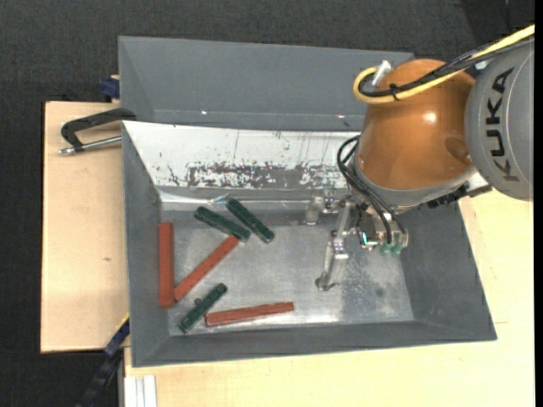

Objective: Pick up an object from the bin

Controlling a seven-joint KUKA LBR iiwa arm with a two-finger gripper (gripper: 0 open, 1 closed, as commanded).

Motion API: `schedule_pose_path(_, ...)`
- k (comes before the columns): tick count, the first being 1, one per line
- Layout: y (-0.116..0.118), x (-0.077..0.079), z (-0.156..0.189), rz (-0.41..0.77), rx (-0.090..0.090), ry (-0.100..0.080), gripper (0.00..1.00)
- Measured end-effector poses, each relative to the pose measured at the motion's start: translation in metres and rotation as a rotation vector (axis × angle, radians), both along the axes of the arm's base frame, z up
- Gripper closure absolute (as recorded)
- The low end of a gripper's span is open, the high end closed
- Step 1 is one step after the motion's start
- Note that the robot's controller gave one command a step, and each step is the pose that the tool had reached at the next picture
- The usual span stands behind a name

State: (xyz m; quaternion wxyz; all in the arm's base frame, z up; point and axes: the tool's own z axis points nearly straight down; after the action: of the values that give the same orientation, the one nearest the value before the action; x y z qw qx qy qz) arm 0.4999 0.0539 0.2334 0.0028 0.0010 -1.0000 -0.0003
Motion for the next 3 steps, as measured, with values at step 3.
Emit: schedule_pose_path(3,0.102,0.014,-0.068,0.150,0.002,-0.011,0.00)
